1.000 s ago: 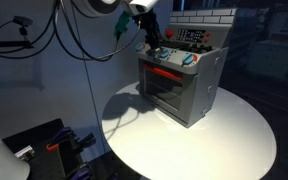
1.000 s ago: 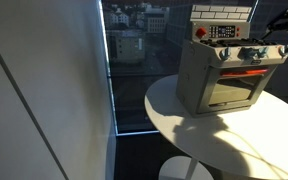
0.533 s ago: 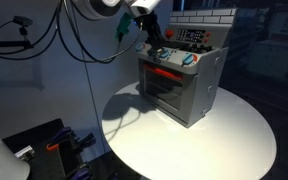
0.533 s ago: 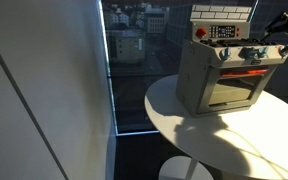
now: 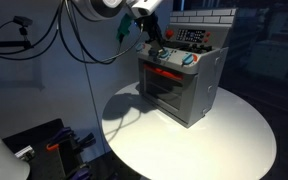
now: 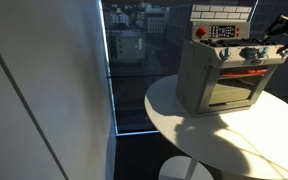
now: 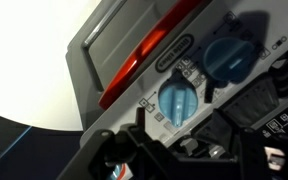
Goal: Turn the third knob from the left on the stove to the right
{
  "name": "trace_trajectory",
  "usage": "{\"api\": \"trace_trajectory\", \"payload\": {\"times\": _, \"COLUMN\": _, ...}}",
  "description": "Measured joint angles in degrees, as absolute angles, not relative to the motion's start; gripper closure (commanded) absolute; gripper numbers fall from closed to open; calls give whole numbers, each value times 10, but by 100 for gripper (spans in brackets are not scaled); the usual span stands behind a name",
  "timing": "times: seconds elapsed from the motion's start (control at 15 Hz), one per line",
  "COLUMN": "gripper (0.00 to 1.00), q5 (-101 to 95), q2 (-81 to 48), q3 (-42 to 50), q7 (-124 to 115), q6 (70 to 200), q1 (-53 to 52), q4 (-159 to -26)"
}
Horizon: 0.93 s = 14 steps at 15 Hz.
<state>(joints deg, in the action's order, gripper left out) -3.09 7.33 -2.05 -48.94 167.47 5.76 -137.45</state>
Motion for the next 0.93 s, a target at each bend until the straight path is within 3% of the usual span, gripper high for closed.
{"api": "trace_trajectory", "payload": {"times": 0.33, "gripper": 62, "q5": -31, "q2": 73, "q3": -20, "q7": -489, "q6": 1675, "q1": 58, "q4": -1374}}
{"api": "trace_trajectory", "payload": {"times": 0.4, "gripper": 57, "q5": -31, "q2": 73, "q3": -20, "q7": -489, "q6": 1675, "q1": 58, "q4": -1374}}
{"api": "trace_trajectory", "payload": {"times": 0.73, "gripper": 61, "q5": -31, "q2": 71, "q3": -20, "q7": -489, "q6": 1675, "q1": 60, "q4": -1373}}
{"api": "trace_trajectory", "payload": {"times": 0.93, "gripper": 69, "q5": -31, "q2": 69, "q3": -20, "q7": -489, "q6": 1675, "q1": 60, "q4": -1372}}
